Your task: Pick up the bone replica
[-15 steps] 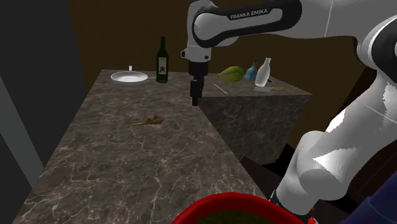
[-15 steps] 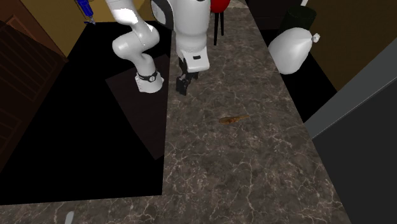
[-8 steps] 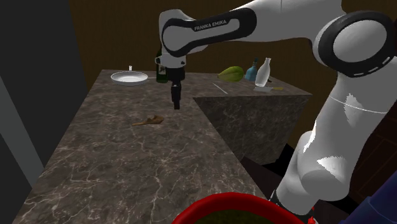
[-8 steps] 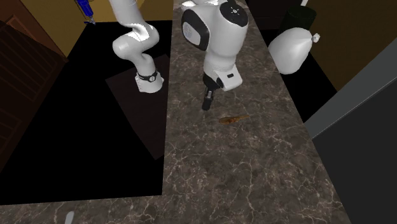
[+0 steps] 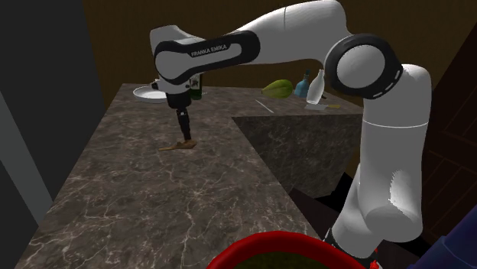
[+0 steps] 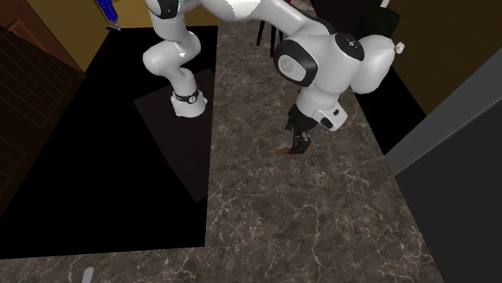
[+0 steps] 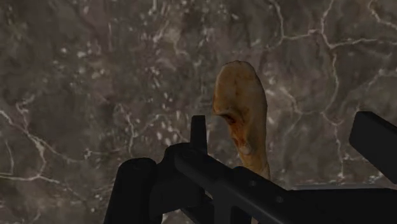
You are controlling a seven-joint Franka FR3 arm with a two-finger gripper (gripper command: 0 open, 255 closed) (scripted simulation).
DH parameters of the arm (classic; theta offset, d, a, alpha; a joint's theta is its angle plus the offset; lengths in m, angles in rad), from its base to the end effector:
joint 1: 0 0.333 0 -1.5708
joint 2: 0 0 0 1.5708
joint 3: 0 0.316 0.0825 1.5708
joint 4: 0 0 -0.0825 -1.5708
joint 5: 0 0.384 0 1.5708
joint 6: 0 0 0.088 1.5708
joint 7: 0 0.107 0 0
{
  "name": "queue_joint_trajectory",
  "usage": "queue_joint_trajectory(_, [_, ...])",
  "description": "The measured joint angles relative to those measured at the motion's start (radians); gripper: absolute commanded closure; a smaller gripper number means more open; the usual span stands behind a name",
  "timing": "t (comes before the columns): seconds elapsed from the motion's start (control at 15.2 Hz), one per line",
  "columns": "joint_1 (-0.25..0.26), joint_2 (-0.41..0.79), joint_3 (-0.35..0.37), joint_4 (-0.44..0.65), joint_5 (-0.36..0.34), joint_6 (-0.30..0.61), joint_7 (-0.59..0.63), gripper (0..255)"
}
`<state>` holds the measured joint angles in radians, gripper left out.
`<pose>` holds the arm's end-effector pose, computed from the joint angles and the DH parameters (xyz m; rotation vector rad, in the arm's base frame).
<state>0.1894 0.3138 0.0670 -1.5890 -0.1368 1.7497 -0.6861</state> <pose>0.6201 0.1454 0.4427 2.6976 1.4310 -0.2638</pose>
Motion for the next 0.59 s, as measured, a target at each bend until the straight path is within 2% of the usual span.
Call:
queue_joint_trajectory(0.2, [0.017,0.076,0.012,0.078,-0.021,-0.008,-0.033,0])
queue_joint_trajectory(0.59, [0.019,0.1,0.012,0.03,-0.028,0.063,-0.028,0])
